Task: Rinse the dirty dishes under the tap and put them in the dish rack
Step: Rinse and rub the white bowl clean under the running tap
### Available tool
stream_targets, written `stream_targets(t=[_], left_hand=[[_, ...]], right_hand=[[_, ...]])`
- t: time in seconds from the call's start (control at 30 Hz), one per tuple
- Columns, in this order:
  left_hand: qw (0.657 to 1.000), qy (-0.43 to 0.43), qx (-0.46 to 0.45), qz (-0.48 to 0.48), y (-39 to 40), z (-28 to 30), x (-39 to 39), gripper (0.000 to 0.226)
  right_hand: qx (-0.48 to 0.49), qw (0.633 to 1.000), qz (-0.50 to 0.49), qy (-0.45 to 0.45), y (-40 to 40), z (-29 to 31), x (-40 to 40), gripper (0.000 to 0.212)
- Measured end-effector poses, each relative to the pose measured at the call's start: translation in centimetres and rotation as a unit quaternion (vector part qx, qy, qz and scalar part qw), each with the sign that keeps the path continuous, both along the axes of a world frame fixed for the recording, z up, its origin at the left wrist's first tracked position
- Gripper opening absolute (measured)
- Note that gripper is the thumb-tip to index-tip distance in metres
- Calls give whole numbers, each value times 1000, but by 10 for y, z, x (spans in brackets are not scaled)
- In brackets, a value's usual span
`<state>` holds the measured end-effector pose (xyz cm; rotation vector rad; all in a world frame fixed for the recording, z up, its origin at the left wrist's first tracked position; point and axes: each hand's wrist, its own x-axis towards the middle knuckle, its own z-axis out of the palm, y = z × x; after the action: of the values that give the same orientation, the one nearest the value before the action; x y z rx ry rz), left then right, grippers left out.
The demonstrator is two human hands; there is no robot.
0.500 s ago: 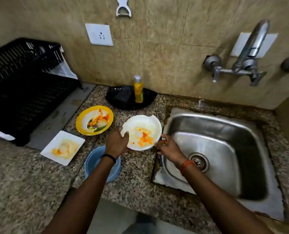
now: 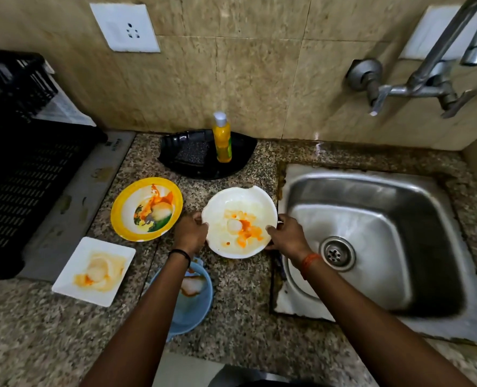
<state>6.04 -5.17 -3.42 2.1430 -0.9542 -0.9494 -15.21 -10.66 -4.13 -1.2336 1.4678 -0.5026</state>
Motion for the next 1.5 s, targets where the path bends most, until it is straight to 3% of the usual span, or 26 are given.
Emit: stream_targets(t=[0.23, 0.4, 0.5, 0.73, 0.93, 1.07, 1.2, 1.5], left_hand=[[991, 128, 0, 43, -7, -7, -6, 30], [948, 309, -5, 74, -12, 9, -24, 31], [934, 355, 18, 41, -27, 24, -46, 25], [943, 322, 61, -58, -72, 52, -114, 12], [945, 318, 29, -66, -96, 73, -177, 22], [945, 323, 2, -58, -110, 75, -205, 25], [940, 338, -22, -52, -118, 85, -229, 22], [937, 346, -34, -35, -131, 102, -255, 24]], right_hand=[[4, 999, -9, -40, -8, 9, -21, 22], [10, 997, -23, -77, -19, 17, -58, 19], [16, 995, -21, -97, -30, 29, -95, 25], [-4, 996, 24, -84, -51, 64, -179, 19], [-93, 996, -8, -3, -82, 75, -232, 22], [-252, 955, -121, 100, -110, 107, -253, 22], [-302, 922, -192, 146, -147, 143, -260, 45], [-326, 902, -119, 258, -213, 177, -242, 41]])
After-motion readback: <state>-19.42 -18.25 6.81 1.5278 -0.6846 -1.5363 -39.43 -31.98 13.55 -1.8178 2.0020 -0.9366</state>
